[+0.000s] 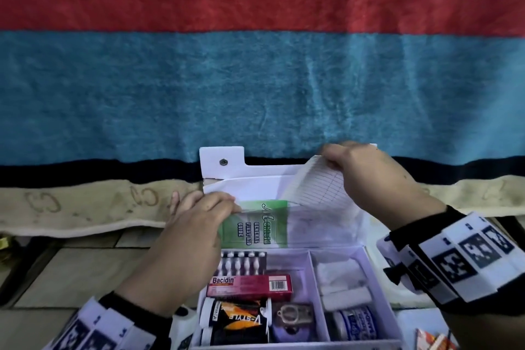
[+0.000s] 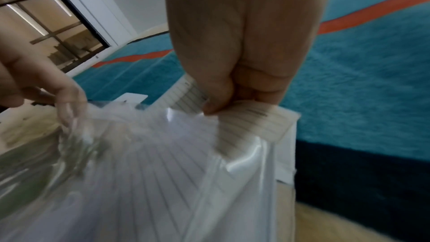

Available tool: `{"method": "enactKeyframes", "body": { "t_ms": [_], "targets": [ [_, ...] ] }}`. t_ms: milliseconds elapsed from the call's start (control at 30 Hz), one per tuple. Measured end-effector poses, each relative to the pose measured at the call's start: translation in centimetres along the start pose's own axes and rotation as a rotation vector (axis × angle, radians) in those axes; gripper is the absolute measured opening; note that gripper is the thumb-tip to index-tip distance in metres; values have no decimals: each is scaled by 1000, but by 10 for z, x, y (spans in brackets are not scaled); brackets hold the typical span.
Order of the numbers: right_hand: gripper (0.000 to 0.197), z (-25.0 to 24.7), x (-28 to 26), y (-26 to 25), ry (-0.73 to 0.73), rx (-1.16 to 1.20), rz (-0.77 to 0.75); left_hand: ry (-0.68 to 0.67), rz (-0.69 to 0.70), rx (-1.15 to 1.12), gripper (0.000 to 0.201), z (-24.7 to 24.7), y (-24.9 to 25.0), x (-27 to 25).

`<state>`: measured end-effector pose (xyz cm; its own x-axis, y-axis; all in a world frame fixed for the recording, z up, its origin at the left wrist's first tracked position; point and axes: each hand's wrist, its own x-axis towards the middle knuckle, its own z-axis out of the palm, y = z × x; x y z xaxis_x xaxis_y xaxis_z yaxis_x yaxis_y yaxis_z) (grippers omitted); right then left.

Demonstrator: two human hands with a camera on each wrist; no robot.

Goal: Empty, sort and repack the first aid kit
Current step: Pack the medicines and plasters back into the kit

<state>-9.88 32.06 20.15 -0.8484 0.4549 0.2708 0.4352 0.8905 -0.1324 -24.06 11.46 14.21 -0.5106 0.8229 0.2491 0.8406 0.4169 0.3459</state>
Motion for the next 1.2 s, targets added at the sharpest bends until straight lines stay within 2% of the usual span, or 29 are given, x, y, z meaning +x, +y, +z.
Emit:
{"method": "enactKeyframes", "body": {
  "t_ms": [100,233,333,500,600,667,733,833,900,967,1067,1200],
  "targets": [
    [52,2,-1,-8,-125,-109,-109,-9,-10,-2,67,-1,1,0],
    [32,12,1,-10,-226,-121,-70,-44,-11,20,65,-3,1,0],
    [22,8,5,-8,-208,-22,8,-41,-21,4,63,-4,2,0],
    [17,17,7,0,-149,92,121,-61,-45,13,65,-5,6,1],
    [17,16,11,3,-194,139,131,-86,-77,19,67,-5,6,2],
    [10,11,13,4,-213,117,109,-106,-91,26,69,-6,7,2],
    [4,6,11,5,-189,81,88,-129,-88,29,71,-7,8,1],
    [13,-7,-6,8,-65,75,119,-102,-65,70,71,-5,10,-4],
    [15,-19,-25,12,14,124,166,-30,-32,42,62,-3,15,-10],
    [15,-30,-49,18,67,153,206,-1,21,-24,45,-1,24,-21],
    [22,-43,-88,32,107,209,308,-126,121,-75,17,8,41,-40],
    [25,-50,-143,59,99,183,494,-337,221,-37,17,32,59,-56]
  ]
}}
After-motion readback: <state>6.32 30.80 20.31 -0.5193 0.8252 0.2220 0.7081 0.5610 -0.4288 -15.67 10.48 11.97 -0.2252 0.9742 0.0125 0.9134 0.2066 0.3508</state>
